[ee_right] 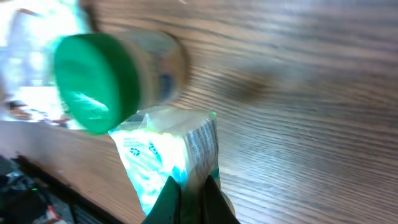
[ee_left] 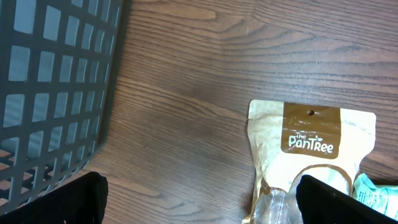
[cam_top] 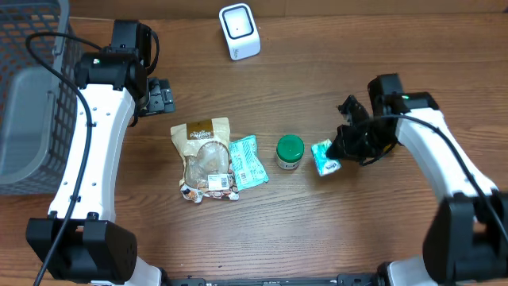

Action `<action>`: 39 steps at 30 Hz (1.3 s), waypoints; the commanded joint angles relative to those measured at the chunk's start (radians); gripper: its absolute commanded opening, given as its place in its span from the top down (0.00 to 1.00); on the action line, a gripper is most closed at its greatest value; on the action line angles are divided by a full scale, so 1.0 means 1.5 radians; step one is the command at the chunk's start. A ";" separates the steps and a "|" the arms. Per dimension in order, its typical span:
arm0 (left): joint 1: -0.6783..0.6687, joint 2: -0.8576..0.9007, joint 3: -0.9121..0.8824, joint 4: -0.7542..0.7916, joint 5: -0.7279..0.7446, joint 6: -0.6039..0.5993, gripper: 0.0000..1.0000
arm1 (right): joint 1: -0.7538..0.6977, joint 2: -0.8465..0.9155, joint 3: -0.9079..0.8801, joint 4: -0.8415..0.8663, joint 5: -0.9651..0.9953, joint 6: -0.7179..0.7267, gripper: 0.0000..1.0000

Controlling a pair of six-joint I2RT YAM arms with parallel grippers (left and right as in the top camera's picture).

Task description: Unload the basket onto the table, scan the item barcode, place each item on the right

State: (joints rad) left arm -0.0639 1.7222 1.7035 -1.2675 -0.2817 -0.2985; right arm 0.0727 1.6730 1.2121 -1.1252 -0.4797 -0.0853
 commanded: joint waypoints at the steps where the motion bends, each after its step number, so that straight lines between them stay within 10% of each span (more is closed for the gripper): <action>1: 0.003 0.003 0.009 0.000 -0.009 0.005 0.00 | -0.002 -0.073 0.021 -0.009 -0.045 -0.001 0.96; 39: 0.003 0.003 0.009 0.000 -0.009 0.005 0.00 | -0.053 -0.109 0.021 -0.005 -0.295 -0.001 0.96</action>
State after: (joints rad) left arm -0.0639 1.7222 1.7035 -1.2682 -0.2817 -0.2989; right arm 0.0360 1.5272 1.2121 -1.1374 -0.7967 -0.0826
